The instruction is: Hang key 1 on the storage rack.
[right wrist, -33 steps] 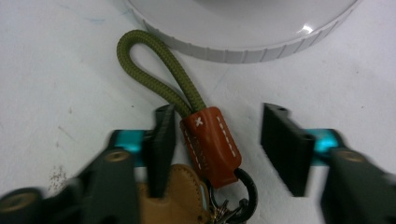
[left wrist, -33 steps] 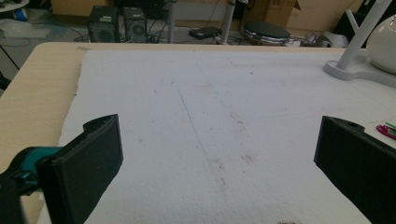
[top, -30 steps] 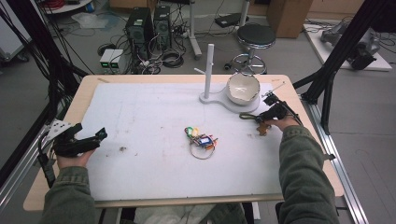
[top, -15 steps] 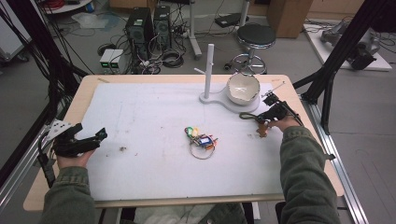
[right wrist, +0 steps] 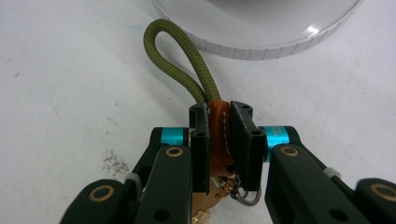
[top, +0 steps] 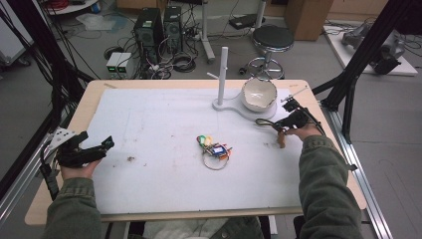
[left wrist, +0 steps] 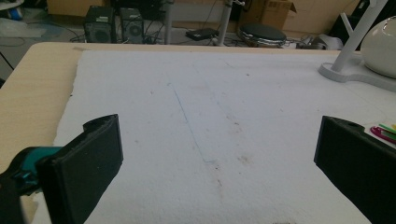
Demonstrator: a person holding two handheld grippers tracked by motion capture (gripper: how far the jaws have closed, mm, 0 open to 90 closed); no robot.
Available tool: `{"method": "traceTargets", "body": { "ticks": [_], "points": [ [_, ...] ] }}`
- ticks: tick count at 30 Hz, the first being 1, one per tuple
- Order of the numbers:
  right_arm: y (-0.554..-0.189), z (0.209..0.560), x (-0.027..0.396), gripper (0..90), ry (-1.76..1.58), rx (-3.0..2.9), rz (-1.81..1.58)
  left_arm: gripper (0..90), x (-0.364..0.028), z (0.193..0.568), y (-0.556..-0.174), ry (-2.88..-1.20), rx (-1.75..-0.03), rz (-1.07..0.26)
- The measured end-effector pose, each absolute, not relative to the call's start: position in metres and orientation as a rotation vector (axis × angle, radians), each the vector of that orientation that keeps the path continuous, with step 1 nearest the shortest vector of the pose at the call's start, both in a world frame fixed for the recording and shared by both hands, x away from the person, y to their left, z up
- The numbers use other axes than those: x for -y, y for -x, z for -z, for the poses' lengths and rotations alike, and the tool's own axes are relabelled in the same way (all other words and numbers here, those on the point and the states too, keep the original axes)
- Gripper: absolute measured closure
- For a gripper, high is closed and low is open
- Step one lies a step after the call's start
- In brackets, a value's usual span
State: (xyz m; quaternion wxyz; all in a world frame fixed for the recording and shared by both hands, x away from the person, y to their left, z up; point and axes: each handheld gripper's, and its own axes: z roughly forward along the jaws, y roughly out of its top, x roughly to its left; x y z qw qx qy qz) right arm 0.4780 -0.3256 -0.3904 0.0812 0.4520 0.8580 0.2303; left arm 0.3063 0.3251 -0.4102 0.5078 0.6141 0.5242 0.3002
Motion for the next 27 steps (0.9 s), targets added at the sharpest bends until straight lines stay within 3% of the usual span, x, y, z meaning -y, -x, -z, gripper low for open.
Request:
{"method": "traceTargets", "body": {
  "ticks": [27],
  "points": [
    [-0.459, 0.347, 0.321, 78.5, -1.402, -2.480, -0.831, 1.7, -0.326, 0.410, -0.307, -1.462, -1.269, -0.718]
  ]
}}
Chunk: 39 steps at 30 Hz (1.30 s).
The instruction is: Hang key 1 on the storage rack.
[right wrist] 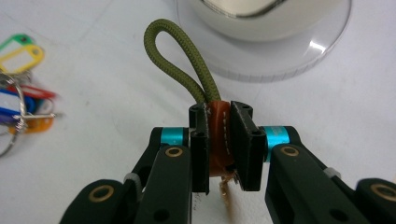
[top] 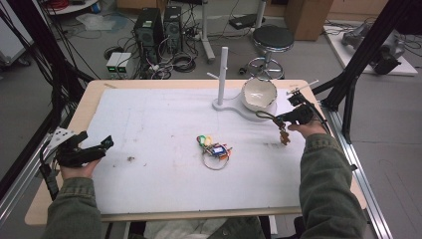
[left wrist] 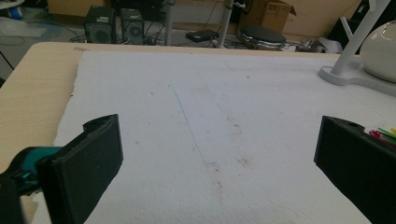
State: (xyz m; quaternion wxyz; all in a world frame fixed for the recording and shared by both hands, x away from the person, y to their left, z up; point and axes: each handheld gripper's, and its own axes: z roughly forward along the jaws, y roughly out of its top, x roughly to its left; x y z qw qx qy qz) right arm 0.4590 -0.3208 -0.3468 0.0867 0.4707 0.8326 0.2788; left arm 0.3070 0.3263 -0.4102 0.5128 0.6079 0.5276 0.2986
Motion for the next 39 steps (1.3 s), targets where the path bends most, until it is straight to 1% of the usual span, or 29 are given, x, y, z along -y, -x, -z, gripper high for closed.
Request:
{"method": "traceTargets", "body": {
  "ticks": [9, 20, 32, 39],
  "points": [
    [-0.462, 0.315, 0.303, 78.4, -1.369, -2.476, -0.840, 1.7, -0.327, 0.411, -0.308, -1.465, -1.267, -0.714],
    [-0.466, 0.288, 0.285, 78.3, -1.309, -2.469, -0.860, 1.7, -0.327, 0.411, -0.308, -1.462, -1.269, -0.715],
    [-0.468, 0.263, 0.274, 78.2, -1.262, -2.442, -0.926, 1.7, -0.327, 0.411, -0.309, -1.462, -1.273, -0.715],
    [-0.476, 0.243, 0.250, 78.2, -1.200, -2.456, -0.911, 1.7, -0.327, 0.411, -0.309, -1.464, -1.274, -0.714]
  ]
}}
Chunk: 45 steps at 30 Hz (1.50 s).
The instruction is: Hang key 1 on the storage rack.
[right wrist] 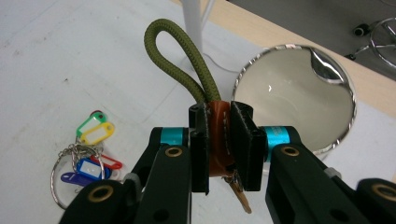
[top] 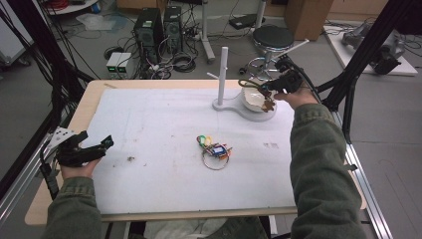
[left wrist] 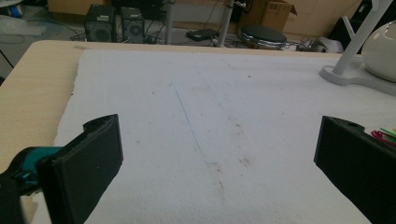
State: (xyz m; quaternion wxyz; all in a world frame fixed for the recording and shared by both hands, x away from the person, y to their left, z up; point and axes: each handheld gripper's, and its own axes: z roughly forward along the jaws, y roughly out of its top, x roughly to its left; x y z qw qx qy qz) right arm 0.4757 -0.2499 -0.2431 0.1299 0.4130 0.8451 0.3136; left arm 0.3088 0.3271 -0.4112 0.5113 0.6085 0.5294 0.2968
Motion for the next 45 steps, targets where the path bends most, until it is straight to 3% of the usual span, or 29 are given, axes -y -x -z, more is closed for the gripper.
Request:
{"method": "traceTargets", "body": {
  "ticks": [20, 45],
  "points": [
    [-0.492, 0.207, 0.204, 78.1, -1.107, -2.465, -0.931, 1.7, -0.328, 0.412, -0.309, -1.468, -1.273, -0.711],
    [-0.513, 0.222, 0.182, 77.6, -1.153, -2.474, -0.827, 1.7, -0.328, 0.412, -0.309, -1.473, -1.272, -0.712]
  ]
}}
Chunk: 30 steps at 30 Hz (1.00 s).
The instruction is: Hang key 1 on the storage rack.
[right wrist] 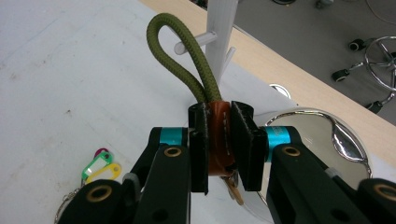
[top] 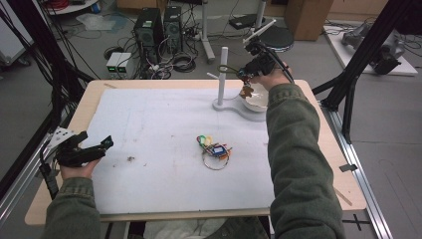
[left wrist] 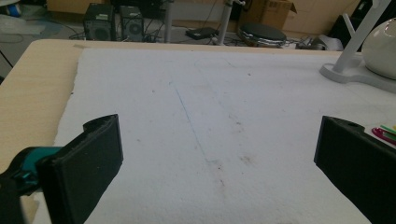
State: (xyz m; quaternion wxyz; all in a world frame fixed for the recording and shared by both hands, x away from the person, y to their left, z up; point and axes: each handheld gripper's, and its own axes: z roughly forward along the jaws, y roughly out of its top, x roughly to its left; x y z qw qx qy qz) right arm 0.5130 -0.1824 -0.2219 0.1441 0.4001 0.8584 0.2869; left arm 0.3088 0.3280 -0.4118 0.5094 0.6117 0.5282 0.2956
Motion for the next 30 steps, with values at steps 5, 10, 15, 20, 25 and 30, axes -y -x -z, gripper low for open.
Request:
{"method": "traceTargets", "body": {
  "ticks": [5, 10, 15, 20, 25, 30],
  "points": [
    [-0.518, 0.227, 0.178, 77.6, -1.166, -2.474, -0.809, 1.7, -0.328, 0.412, -0.309, -1.474, -1.272, -0.711],
    [-0.523, 0.232, 0.174, 77.6, -1.172, -2.463, -0.794, 1.7, -0.328, 0.412, -0.309, -1.479, -1.270, -0.711],
    [-0.528, 0.237, 0.171, 77.6, -1.187, -2.456, -0.774, 1.7, -0.328, 0.412, -0.310, -1.480, -1.270, -0.707],
    [-0.532, 0.241, 0.169, 77.7, -1.227, -2.441, -0.784, 1.7, -0.328, 0.412, -0.309, -1.483, -1.269, -0.705],
    [-0.532, 0.244, 0.167, 72.9, -1.254, -2.467, -0.776, 1.7, -0.329, 0.412, -0.310, -1.476, -1.271, -0.707],
    [-0.522, 0.240, 0.169, 46.2, -1.200, -2.502, -0.740, 1.7, -0.329, 0.412, -0.310, -1.474, -1.271, -0.708]
  ]
}}
